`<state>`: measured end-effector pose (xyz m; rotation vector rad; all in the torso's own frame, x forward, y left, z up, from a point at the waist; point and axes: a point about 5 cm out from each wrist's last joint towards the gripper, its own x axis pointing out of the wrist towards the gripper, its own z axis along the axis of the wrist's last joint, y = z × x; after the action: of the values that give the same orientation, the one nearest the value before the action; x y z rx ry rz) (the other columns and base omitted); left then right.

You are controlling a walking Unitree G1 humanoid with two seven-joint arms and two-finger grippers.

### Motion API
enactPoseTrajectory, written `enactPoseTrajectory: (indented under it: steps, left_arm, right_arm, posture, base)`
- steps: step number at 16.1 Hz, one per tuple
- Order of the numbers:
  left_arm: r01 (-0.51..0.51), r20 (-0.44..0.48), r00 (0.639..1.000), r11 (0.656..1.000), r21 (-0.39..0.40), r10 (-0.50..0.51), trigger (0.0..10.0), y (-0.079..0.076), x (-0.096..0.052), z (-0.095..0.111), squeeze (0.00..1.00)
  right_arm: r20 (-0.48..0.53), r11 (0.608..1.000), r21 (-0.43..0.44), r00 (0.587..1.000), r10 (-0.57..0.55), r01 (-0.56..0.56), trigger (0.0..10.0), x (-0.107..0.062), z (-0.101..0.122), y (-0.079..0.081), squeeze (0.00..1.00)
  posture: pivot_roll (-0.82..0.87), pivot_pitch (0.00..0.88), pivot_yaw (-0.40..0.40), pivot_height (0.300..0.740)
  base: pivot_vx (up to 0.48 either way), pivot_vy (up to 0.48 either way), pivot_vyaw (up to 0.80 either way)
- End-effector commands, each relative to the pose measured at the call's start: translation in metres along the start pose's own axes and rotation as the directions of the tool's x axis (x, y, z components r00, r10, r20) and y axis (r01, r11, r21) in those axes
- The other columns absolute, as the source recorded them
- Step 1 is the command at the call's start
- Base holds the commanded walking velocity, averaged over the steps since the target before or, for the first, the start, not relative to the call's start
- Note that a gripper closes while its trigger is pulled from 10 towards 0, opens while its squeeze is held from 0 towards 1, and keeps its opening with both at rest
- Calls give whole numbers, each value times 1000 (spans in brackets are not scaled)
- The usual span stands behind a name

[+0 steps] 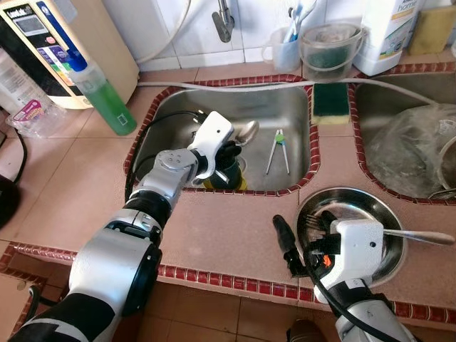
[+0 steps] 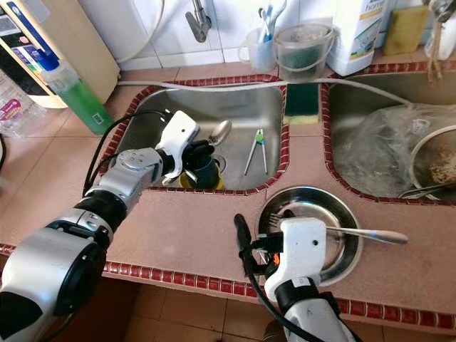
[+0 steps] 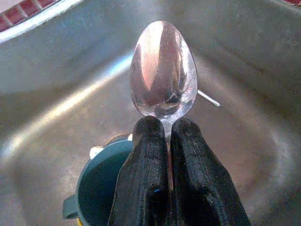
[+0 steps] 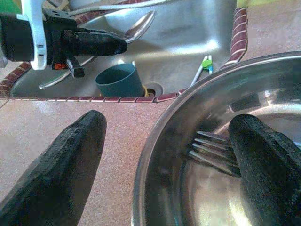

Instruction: Kitchen organization

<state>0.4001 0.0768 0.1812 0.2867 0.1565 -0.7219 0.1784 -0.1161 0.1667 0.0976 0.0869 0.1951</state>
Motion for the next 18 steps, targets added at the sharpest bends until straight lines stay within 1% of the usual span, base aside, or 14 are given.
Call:
enactPoseTrajectory:
  steps: [1, 4, 6, 8, 9, 11, 15, 18]
  left_arm:
    - [-44, -20, 999, 999, -23, 43, 10000, 13, -6, 0, 0]
    - [-84, -13, 996, 993, -78, 84, 10000, 19, -8, 2, 0]
    - [-128, 12, 991, 982, -140, 131, 10000, 28, -11, 9, 0]
    - [-139, 9, 990, 981, -135, 141, 10000, 30, -12, 10, 0]
    - [-170, -5, 985, 977, -132, 171, 10000, 34, -14, 8, 0]
    - [-190, -14, 982, 973, -129, 189, 10000, 35, -15, 7, 0]
    - [-192, -19, 981, 972, -134, 191, 10000, 33, -13, 6, 0]
    - [-196, -23, 981, 972, -129, 195, 10000, 33, -13, 6, 0]
  right_arm:
    - [-11, 1000, 16, 1000, 16, -15, 10000, -2, 0, 4, 0]
    - [-11, 1000, 16, 1000, 27, -27, 10000, 0, 0, 5, 0]
    - [-10, 999, 17, 999, 33, -33, 10000, 1, 0, 5, 0]
    - [-10, 999, 17, 999, 35, -35, 10000, 1, 0, 5, 0]
    - [-10, 999, 16, 999, 37, -36, 10000, 1, 0, 5, 0]
    - [-7, 999, 21, 999, 39, -38, 10000, 1, 0, 5, 0]
    - [42, 998, 51, 998, 41, -43, 10000, 2, 7, 4, 0]
    - [70, 998, 34, 996, 54, -56, 10000, 2, 12, 4, 0]
  posture:
    - [-424, 213, 268, 736]
    - [-420, 210, 266, 736]
    - [-419, 208, 266, 736]
    - [-418, 206, 266, 736]
    - [-419, 205, 266, 736]
    - [-424, 204, 268, 736]
    - [-432, 196, 269, 736]
    - [-436, 190, 266, 736]
  base:
    - [0, 0, 0]
    - [0, 0, 0]
    - [0, 0, 0]
    - [0, 0, 0]
    - [0, 0, 0]
    - [0, 0, 0]
    - [0, 0, 0]
    - [0, 0, 0]
